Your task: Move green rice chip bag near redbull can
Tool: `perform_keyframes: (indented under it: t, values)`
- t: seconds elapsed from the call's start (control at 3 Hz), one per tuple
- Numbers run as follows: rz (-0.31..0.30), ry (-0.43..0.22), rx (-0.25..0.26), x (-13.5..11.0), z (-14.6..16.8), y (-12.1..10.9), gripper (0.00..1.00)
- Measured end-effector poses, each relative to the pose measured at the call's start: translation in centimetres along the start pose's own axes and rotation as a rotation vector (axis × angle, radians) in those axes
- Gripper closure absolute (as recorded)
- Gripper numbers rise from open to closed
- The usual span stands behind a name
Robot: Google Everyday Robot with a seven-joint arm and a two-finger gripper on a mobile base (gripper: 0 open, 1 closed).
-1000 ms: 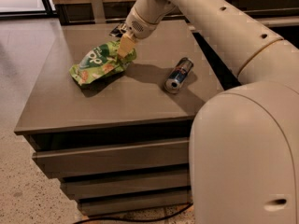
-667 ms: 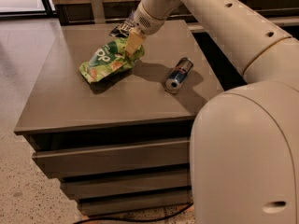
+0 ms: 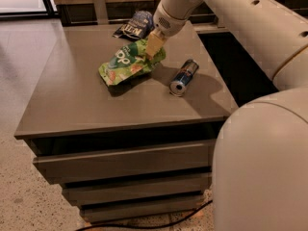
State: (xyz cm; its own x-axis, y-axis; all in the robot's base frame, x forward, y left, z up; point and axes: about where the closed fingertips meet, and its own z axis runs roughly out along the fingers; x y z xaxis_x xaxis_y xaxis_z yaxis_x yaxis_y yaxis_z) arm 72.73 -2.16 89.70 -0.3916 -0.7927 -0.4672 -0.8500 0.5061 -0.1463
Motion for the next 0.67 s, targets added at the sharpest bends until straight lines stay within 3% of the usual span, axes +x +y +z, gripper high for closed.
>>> perform_keyframes:
  t: [0.67]
  values:
    - [0.042, 0.059, 0.039, 3.3, -2.0, -0.5, 1.00]
